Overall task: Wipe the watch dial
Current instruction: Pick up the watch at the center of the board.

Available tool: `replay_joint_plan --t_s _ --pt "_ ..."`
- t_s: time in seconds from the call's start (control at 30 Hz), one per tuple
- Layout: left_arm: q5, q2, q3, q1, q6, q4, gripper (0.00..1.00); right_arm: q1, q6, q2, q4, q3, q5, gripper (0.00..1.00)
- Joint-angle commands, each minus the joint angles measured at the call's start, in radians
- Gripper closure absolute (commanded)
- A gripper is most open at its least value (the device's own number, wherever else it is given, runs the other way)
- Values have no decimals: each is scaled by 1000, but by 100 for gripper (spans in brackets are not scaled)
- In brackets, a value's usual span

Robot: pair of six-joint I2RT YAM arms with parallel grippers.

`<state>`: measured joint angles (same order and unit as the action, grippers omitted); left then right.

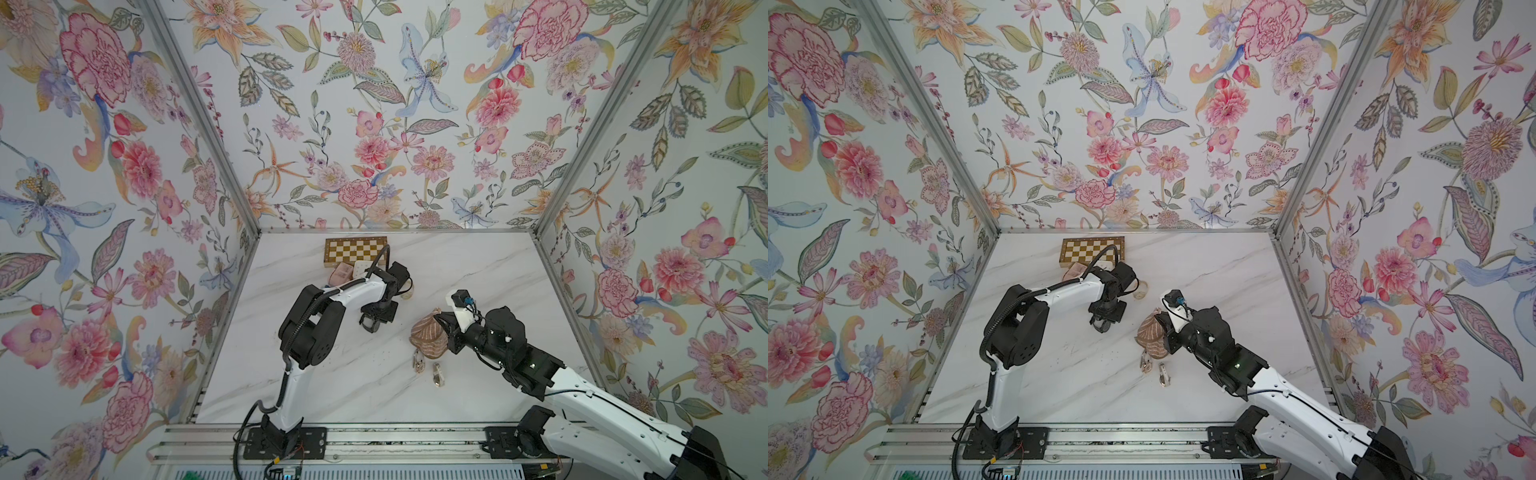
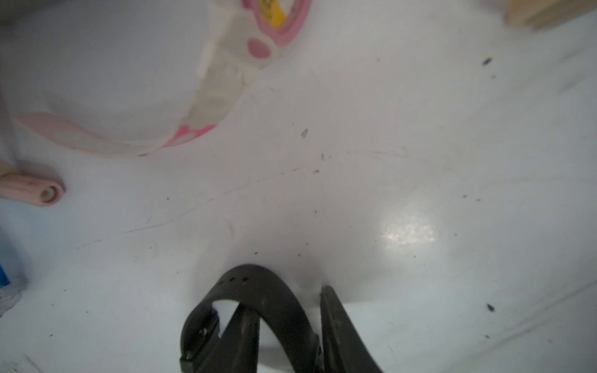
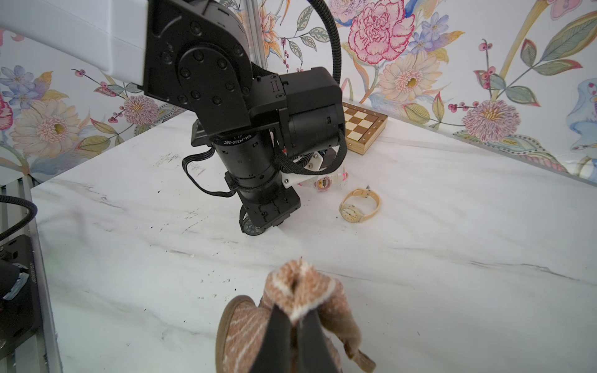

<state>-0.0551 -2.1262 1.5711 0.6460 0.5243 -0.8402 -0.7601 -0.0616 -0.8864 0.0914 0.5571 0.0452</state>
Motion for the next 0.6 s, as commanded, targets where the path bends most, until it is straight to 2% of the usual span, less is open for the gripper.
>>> replay_joint_plan --t_s 0.0,0.3,0.43,0.57 --pt "18 -50 -54 -34 12 -7 69 -9 -9 -4 26 35 5 100" --pt "85 -24 -65 -49 26 24 68 -9 -14 0 32 23 5 100" --pt "107 -3 -71 -56 38 38 61 -10 -19 4 35 17 1 100" --pt "128 10 -81 -62 44 50 60 -14 -22 3 39 12 1 100"
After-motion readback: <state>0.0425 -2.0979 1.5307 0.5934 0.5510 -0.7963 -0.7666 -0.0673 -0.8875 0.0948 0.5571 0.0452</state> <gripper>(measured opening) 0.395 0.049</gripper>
